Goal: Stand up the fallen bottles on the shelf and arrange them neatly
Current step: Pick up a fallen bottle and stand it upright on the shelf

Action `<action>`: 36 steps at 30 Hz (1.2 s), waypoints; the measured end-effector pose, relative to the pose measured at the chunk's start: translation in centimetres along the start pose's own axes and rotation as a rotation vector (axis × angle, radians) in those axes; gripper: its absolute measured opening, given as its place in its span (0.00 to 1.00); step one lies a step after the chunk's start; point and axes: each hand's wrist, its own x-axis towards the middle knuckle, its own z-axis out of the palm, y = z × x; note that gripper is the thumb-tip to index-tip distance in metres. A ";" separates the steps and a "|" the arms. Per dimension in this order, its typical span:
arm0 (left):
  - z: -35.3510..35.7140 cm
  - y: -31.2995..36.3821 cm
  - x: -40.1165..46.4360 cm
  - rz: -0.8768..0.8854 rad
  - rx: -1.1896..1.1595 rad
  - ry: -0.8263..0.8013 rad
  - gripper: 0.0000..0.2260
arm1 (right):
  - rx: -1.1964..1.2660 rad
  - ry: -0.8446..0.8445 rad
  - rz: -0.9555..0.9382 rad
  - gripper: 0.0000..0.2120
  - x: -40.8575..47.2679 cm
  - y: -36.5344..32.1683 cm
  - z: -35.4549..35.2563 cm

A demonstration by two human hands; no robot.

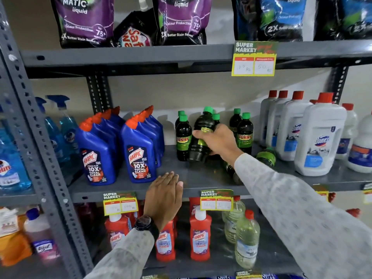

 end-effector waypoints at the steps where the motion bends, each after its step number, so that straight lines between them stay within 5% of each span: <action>1: 0.0 0.0 -0.1 0.001 0.001 0.005 0.28 | -0.047 0.033 -0.069 0.30 -0.7 0.5 0.2; 5: 1.0 0.0 -0.5 0.003 0.002 -0.001 0.27 | -0.149 0.053 -0.244 0.27 -2.5 4.5 2.2; 15: 0.8 0.2 0.0 0.018 -0.014 0.033 0.30 | -0.258 0.134 -0.331 0.33 -4.2 6.4 4.3; 19: 0.7 0.4 -0.1 0.008 0.008 0.030 0.30 | -0.124 0.077 -0.329 0.40 -4.0 7.3 4.6; 22: 0.7 0.4 -0.1 0.007 0.016 0.031 0.28 | 0.216 -0.164 -0.205 0.47 -3.0 7.9 4.3; 27: 0.8 0.4 0.0 0.001 0.014 0.034 0.28 | 0.475 -0.446 -0.107 0.31 -1.8 8.3 3.5; 36: 1.1 0.4 0.1 -0.003 0.042 0.055 0.26 | 0.226 -0.264 -0.136 0.29 -2.0 9.1 4.3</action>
